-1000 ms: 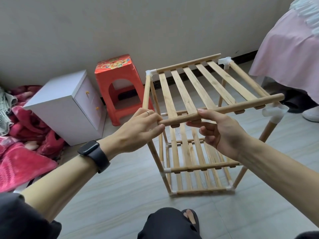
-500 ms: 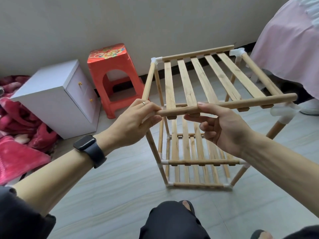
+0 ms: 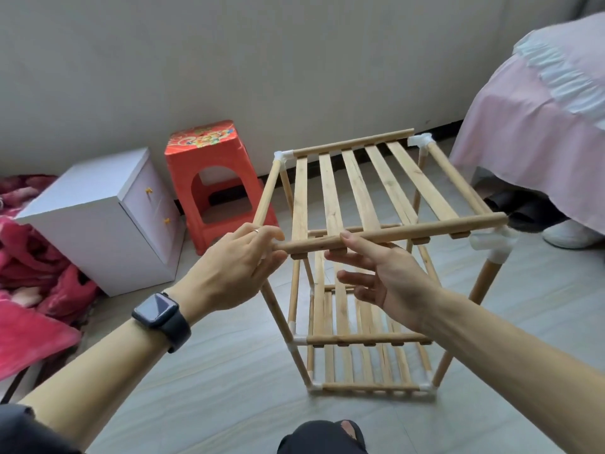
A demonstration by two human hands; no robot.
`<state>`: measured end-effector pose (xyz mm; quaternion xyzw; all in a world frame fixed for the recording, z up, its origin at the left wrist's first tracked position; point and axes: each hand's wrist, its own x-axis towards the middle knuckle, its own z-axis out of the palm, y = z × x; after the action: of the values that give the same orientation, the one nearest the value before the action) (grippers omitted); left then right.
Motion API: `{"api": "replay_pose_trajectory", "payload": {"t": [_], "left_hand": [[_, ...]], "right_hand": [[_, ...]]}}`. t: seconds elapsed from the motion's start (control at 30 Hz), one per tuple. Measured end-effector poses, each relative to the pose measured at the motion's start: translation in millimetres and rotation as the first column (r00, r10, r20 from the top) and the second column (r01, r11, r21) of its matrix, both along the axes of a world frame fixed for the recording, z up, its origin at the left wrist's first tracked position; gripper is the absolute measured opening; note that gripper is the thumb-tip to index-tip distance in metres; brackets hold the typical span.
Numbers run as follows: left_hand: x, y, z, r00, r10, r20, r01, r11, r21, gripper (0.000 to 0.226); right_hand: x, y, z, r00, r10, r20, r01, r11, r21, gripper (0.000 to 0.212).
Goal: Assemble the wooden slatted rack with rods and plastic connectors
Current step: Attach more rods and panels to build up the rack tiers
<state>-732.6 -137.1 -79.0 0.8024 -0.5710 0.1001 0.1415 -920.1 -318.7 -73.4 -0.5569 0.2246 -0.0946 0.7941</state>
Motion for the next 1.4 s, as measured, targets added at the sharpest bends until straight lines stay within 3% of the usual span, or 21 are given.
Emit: {"api": "replay_pose_trajectory", "payload": {"t": [0.13,0.2,0.33,0.43,0.57,0.77,0.97,1.23,1.33,1.4], "left_hand": [[-27,-18,-2,0.966,0.132,0.222,-0.128,0.991,-0.036,0.066],[-46,-35,-8,0.941,0.25,0.228,-0.228,0.966,-0.12,0.064],[-68,-57,-18,0.891,0.451,0.048,-0.423,0.864,-0.274,0.072],[-75,-54,-28,0.883,0.438,-0.172,-0.47,0.808,-0.356,0.081],[-87,-51,-27,0.772,0.375,-0.513,-0.599,0.7,-0.389,0.117],[-92,-58,-28,0.676,0.355,-0.646,-0.703,0.573,-0.422,0.108],[-96,-53,-25,0.705,0.407,-0.58,-0.69,0.584,-0.429,0.104],[-104,-57,-28,0.717,0.462,-0.522,-0.69,0.576,-0.438,0.1],[-101,-54,-28,0.722,0.452,-0.524,-0.68,0.603,-0.417,0.101],[-100,-50,-26,0.726,0.423,-0.542,-0.662,0.642,-0.386,0.102]], "right_hand": [[-10,-12,1,0.994,-0.087,-0.066,0.086,0.996,-0.017,0.04],[-14,-17,1,0.986,-0.14,-0.088,0.14,0.99,0.004,0.046],[-21,-22,0,0.98,-0.179,-0.09,0.183,0.982,0.037,0.048],[-25,-22,-5,0.981,-0.167,-0.094,0.168,0.986,0.001,0.051],[-25,-21,-6,0.982,-0.177,-0.068,0.179,0.984,0.016,0.046],[-27,-21,-1,0.979,-0.196,-0.049,0.2,0.972,0.122,0.046],[-24,-13,3,0.954,-0.299,0.022,0.296,0.951,0.092,0.035],[-19,-10,5,0.927,-0.372,0.036,0.361,0.917,0.169,0.035],[-20,-18,5,0.954,-0.298,0.022,0.295,0.952,0.085,0.037],[-27,-26,10,0.983,-0.175,-0.05,0.173,0.983,-0.055,0.04]]}}
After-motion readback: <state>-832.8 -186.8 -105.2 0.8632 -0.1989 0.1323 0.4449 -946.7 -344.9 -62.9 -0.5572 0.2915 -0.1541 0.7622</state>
